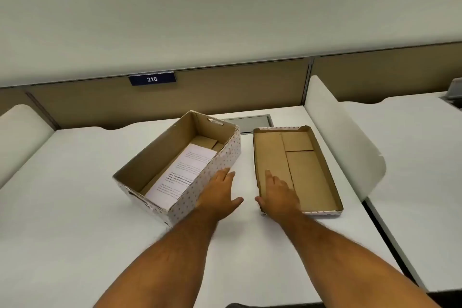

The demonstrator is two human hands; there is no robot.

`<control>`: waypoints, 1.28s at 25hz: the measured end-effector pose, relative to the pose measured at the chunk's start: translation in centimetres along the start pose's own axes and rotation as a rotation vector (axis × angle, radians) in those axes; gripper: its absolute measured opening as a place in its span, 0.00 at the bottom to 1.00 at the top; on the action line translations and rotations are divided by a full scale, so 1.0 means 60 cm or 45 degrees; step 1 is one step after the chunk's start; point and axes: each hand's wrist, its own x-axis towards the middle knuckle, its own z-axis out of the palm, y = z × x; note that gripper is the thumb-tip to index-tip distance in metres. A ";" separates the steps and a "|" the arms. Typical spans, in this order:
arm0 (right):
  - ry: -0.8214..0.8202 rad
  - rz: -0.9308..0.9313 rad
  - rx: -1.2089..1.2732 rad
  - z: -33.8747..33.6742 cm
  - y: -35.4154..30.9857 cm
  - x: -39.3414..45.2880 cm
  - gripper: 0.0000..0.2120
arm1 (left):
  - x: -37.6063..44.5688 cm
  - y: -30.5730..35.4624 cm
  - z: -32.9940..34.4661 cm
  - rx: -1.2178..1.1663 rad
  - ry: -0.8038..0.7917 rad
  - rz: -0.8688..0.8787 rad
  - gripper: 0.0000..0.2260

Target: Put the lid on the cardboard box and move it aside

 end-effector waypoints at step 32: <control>0.731 0.302 2.092 -0.331 -0.107 -0.032 0.10 | 0.160 -0.005 -0.131 -2.139 -0.283 -0.493 0.31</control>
